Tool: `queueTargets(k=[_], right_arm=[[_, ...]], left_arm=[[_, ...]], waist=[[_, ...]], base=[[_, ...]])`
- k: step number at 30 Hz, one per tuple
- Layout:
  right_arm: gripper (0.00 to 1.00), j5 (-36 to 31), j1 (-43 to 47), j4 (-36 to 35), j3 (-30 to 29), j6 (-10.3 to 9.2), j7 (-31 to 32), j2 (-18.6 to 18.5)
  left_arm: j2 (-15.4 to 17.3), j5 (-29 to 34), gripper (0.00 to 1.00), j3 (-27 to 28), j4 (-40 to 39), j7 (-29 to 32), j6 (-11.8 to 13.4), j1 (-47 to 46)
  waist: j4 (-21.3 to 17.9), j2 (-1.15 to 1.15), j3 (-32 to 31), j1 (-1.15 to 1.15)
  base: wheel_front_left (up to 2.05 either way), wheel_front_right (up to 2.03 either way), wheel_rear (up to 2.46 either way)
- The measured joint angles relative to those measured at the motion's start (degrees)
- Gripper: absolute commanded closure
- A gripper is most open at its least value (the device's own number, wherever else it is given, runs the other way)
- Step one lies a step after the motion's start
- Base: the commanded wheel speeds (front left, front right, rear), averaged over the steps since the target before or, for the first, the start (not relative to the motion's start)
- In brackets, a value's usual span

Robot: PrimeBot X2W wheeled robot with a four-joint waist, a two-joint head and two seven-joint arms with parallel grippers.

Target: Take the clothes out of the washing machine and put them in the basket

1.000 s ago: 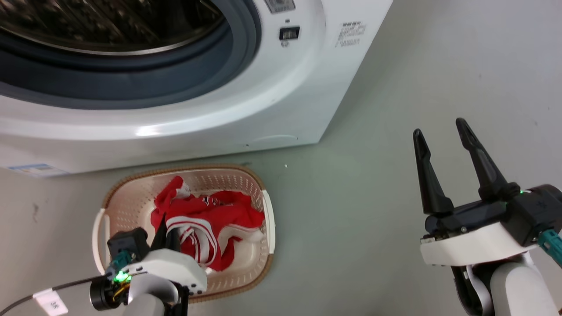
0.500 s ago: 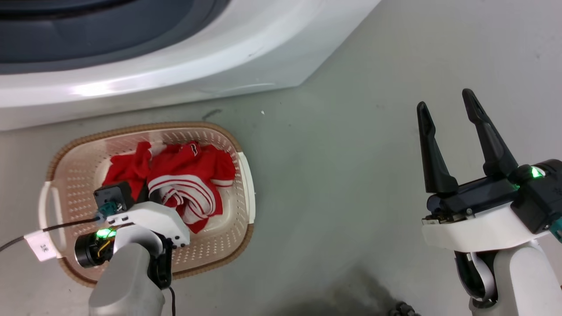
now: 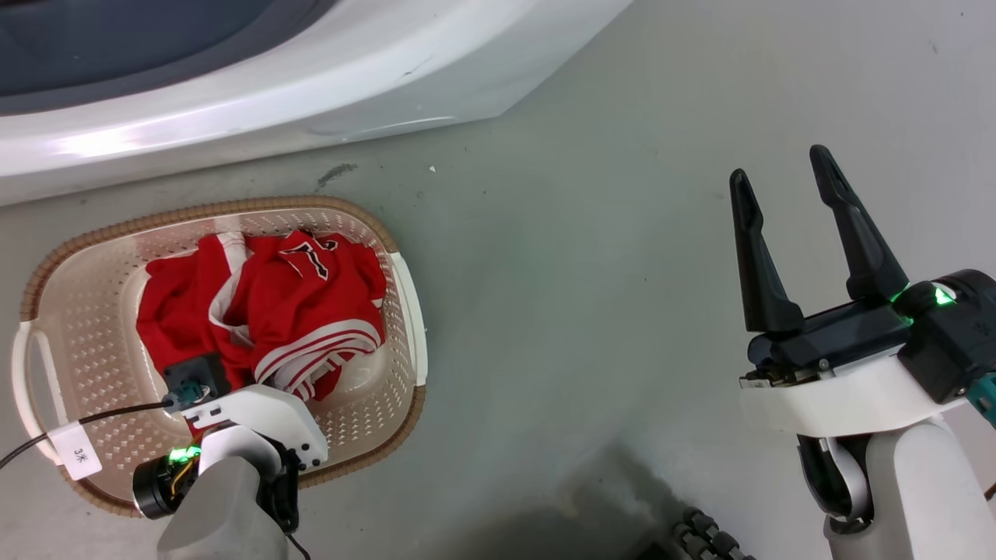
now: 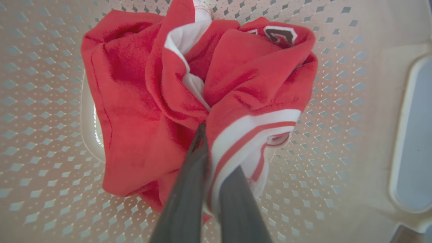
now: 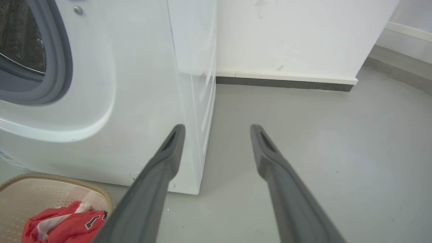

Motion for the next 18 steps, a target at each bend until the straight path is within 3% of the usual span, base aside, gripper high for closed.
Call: queueTargets(k=[1,9,18], right_arm=[[0.00,-0.1,0.0,0.5,0.0,0.00,0.0,0.0],[0.00,-1.0,0.7,2.8,-0.2,0.00,0.2,0.1],[0.00,-2.2,4.1,5.1,-1.5,0.00,1.8,0.4]], left_arm=[[-0.3,0.0,0.00,0.1,1.1,0.0,-0.4,-0.1],[-1.9,-0.4,0.00,1.4,1.7,0.0,-2.7,2.1],[-3.2,1.5,0.00,2.4,-3.2,0.0,-3.9,8.1]], waist=[[0.2,0.00,-0.6,0.00],[1.9,0.00,-6.9,0.00],[4.4,0.00,-17.6,-0.01]], base=[[0.00,0.00,0.00],[0.00,0.00,0.00],[0.00,0.00,0.00]])
